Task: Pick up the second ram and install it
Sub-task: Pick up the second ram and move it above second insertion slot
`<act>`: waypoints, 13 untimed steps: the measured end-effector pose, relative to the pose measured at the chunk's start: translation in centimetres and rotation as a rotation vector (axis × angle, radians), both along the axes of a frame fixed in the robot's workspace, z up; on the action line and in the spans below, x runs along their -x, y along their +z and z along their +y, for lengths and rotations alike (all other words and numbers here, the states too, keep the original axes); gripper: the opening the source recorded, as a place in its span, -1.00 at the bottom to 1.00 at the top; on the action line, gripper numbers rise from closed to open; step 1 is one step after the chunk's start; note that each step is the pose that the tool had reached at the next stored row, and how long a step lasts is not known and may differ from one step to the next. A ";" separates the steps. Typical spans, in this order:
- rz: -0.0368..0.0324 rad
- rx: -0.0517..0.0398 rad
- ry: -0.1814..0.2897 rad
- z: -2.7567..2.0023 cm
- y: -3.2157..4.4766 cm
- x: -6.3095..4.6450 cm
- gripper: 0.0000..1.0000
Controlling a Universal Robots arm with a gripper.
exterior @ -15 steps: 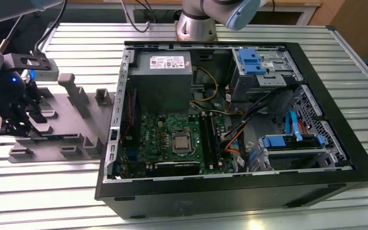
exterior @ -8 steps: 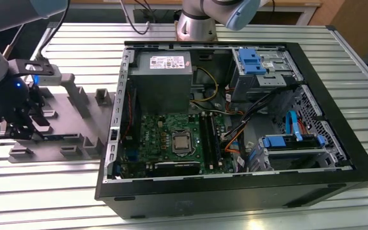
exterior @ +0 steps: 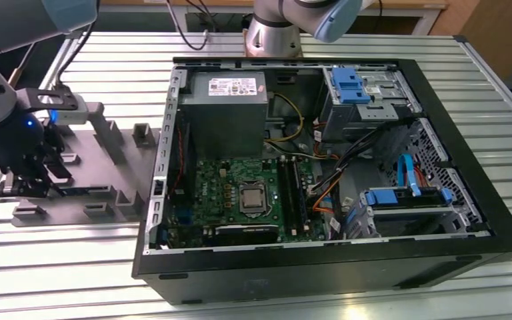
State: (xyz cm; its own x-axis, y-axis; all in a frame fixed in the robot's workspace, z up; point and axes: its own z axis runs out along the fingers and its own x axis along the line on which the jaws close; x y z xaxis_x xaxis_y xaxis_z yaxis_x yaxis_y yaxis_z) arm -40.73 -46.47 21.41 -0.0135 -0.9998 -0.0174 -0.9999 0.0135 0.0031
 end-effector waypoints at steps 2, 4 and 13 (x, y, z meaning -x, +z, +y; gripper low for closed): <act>0.0001 0.0000 0.000 0.00 -0.18 0.0 -0.15; 0.0000 0.0000 0.000 0.00 -0.39 0.1 -0.15; 0.0001 0.0001 0.000 -0.01 -1.32 0.2 -0.15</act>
State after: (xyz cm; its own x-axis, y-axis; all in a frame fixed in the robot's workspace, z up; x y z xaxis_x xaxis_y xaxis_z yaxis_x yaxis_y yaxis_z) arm -40.92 -46.48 20.09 -0.0136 -0.9998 -0.0173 -0.9999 0.0135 0.0032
